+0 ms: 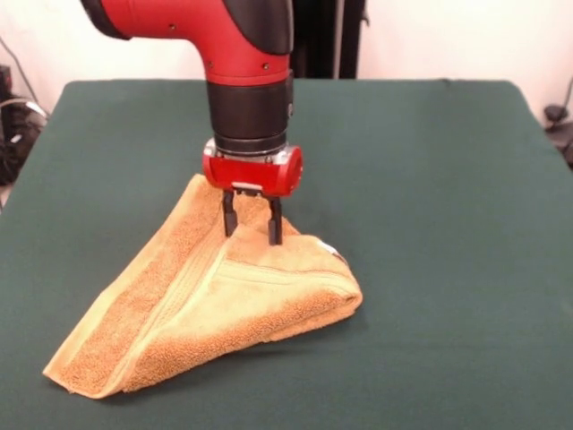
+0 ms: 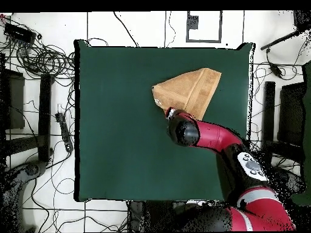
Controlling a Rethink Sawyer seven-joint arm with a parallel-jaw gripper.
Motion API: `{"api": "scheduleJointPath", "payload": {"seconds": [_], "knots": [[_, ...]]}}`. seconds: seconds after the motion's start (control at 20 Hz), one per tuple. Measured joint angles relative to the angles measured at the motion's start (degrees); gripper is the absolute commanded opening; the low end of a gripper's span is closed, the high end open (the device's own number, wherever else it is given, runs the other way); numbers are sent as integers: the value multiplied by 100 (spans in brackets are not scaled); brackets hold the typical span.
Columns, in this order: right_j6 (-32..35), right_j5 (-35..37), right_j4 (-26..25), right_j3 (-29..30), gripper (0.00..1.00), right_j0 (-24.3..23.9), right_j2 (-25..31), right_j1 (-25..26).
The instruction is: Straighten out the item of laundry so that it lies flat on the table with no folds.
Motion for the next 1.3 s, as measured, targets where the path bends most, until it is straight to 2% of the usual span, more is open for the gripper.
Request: {"api": "scheduleJointPath", "payload": {"seconds": [0.3,0.65,1.0,1.3], "knots": [[0,453,-2,-135,100,375,-427,-106],[0,924,-4,-136,100,540,-690,-332],[0,873,19,-135,100,424,-697,-376],[0,356,80,-133,100,163,-561,-212]]}}
